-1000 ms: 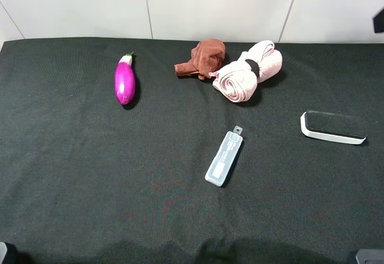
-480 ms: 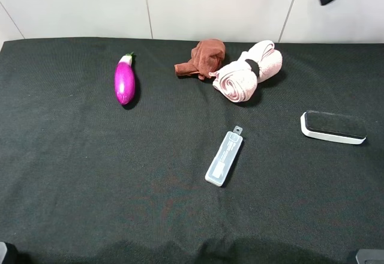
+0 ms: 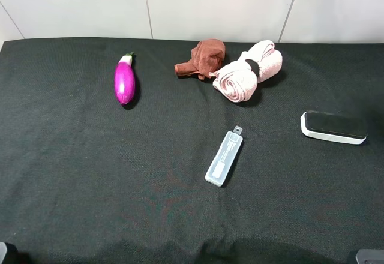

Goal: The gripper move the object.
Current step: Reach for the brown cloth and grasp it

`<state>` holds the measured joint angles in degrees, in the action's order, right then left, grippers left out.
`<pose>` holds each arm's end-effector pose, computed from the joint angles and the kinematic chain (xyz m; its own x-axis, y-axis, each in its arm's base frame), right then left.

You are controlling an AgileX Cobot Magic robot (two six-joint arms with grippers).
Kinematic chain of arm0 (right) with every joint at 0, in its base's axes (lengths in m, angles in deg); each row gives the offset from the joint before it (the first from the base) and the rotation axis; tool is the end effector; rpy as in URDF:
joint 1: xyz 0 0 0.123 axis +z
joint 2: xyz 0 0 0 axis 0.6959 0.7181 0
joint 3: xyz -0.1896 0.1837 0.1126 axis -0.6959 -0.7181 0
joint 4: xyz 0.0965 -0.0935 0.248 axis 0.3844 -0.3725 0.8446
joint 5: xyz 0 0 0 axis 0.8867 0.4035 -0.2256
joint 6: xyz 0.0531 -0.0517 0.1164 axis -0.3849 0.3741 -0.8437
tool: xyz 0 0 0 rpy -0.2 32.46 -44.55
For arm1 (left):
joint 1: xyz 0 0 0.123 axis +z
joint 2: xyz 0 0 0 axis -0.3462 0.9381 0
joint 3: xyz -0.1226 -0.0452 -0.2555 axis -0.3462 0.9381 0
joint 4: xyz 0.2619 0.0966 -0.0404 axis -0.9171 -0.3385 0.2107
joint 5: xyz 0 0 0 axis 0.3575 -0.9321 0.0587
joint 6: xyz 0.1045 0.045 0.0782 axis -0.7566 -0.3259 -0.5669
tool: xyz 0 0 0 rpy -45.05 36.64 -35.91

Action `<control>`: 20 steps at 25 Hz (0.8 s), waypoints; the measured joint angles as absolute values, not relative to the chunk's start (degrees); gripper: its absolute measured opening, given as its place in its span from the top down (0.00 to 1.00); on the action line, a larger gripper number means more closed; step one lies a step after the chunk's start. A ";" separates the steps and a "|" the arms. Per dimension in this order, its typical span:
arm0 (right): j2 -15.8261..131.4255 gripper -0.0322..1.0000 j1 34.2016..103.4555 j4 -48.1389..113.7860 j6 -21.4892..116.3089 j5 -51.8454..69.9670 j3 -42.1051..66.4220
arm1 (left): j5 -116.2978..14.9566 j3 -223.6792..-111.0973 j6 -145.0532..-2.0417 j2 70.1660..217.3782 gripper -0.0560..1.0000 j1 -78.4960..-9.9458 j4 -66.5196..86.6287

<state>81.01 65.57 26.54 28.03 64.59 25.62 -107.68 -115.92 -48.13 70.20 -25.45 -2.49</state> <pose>0.3841 0.1548 0.3093 -0.8057 -0.3692 -0.4632 -0.4167 0.9091 0.0001 0.0613 -0.0076 0.2676 -0.4379 0.1826 -0.8803 0.1673 0.9786 0.1197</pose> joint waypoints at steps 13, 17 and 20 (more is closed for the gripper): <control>96.36 0.30 70.20 25.91 25.74 68.75 42.02 | -107.68 -115.92 -48.13 70.20 0.01 -25.45 -2.49; 100.84 0.30 70.38 27.22 25.62 68.90 46.23 | -107.68 -115.92 -48.13 70.20 0.01 -25.45 -2.49; 103.11 0.30 70.38 27.88 25.68 68.81 48.01 | -107.68 -115.92 -48.13 70.20 0.01 -25.45 -2.49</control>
